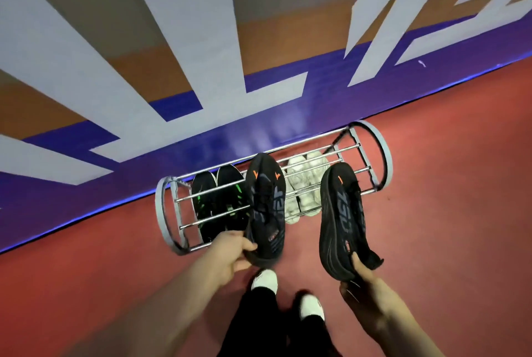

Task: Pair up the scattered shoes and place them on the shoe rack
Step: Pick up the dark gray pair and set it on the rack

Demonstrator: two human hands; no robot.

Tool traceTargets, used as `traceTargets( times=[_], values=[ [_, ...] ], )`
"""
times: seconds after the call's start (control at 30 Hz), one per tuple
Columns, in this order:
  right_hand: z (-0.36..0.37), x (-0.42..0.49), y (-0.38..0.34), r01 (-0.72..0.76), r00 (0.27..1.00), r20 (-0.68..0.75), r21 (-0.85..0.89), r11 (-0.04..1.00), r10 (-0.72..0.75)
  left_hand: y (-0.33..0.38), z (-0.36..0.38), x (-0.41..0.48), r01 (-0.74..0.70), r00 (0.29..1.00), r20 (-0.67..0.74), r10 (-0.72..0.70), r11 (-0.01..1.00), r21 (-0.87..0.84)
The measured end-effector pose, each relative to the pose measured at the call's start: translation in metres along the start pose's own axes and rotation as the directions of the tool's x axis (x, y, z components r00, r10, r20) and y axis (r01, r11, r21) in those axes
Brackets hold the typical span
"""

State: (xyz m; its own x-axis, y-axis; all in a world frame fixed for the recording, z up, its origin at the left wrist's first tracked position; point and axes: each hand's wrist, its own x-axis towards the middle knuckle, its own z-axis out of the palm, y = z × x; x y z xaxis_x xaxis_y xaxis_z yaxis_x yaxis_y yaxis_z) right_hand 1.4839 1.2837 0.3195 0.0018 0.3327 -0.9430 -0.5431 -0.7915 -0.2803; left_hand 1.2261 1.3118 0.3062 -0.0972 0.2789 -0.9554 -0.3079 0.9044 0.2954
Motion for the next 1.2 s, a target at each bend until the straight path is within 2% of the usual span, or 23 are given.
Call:
traceTargets(
  times=[0.33,0.37,0.5,0.6,0.67,0.77,0.9,1.13,1.2],
  values=[
    [-0.013,0.095,-0.025,-0.053,0.995,0.091,0.031,0.998,0.05,0.006,0.078,0.092,-0.058,0.998,0.027,0.062,0.987,-0.149],
    [-0.017,0.1,-0.029,-0.052,0.993,0.104,0.016,0.999,0.05,0.001,0.084,0.097,-0.06,0.998,0.017,0.063,0.983,-0.175],
    [-0.029,0.104,-0.045,0.042,0.991,0.13,-0.229,0.972,-0.012,-0.015,0.09,0.11,-0.067,0.997,-0.046,0.058,0.971,-0.231],
    [-0.033,0.105,-0.05,0.048,0.995,0.1,-0.242,0.969,-0.024,-0.027,0.079,0.115,-0.04,0.999,-0.012,0.039,0.95,-0.309],
    [-0.028,0.102,-0.049,0.044,0.997,0.077,-0.228,0.973,-0.027,-0.038,0.067,0.115,-0.03,1.0,-0.011,0.028,0.958,-0.287],
    [-0.005,0.091,-0.036,0.088,0.985,0.169,-0.358,0.93,-0.029,-0.061,0.045,0.112,0.019,0.998,-0.047,-0.032,0.965,-0.261],
    [0.051,0.091,-0.004,0.115,0.963,0.269,-0.349,0.93,-0.018,-0.09,0.013,0.104,0.054,0.986,-0.139,-0.091,0.966,-0.254],
    [0.124,0.127,0.06,0.164,0.982,0.162,-0.509,0.845,-0.093,-0.117,-0.043,0.093,0.125,0.961,-0.219,-0.169,0.972,-0.201],
    [0.122,0.141,0.074,0.182,0.983,0.101,-0.657,0.731,-0.154,-0.119,-0.054,0.094,0.124,0.961,-0.223,-0.162,0.977,-0.174]
  ],
)
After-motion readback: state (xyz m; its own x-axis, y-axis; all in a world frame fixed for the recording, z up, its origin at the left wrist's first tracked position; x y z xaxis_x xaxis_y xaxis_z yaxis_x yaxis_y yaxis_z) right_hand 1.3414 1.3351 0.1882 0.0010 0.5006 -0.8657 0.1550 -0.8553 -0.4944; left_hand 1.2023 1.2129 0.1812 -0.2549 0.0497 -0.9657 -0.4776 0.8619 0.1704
